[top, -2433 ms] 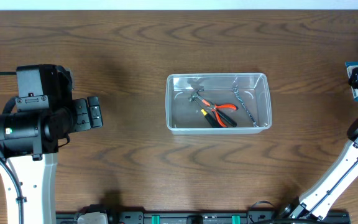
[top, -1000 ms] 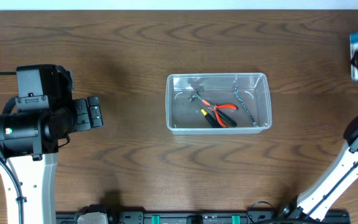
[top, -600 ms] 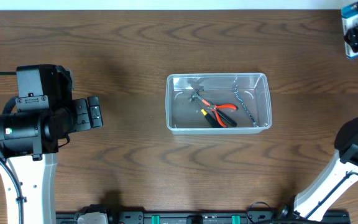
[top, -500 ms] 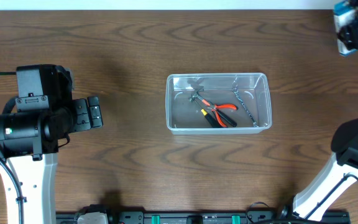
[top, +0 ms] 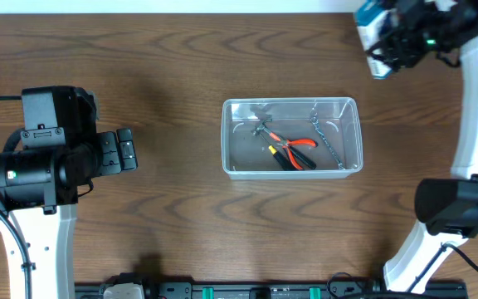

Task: Pack container
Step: 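Lift the box and carry it left toward the container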

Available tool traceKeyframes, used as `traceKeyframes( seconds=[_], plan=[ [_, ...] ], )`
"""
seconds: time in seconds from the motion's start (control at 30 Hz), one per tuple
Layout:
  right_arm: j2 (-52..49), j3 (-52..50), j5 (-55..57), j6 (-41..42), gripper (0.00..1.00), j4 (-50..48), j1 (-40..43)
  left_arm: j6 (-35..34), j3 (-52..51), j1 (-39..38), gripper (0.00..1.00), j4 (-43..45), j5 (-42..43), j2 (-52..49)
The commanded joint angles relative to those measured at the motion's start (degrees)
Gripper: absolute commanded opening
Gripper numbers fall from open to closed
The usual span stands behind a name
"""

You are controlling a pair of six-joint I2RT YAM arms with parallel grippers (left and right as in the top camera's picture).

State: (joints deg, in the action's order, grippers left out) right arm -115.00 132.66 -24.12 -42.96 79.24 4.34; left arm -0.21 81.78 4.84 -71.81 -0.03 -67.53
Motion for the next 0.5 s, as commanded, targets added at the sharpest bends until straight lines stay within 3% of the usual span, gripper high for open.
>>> traceKeyframes(
  seconds=[0.0, 0.47],
  plan=[
    [1.11, 0.42, -2.27, -0.44, 0.72, 0.28, -4.04, -0.52, 0.2, 0.28, 0.98, -0.17, -0.46, -0.31],
    [0.98, -1.36, 1.88, -5.25, 0.76, 0.35, -17.03, -0.5, 0.2, 0.28, 0.98, -0.17, -0.44, -0.31]
  ],
)
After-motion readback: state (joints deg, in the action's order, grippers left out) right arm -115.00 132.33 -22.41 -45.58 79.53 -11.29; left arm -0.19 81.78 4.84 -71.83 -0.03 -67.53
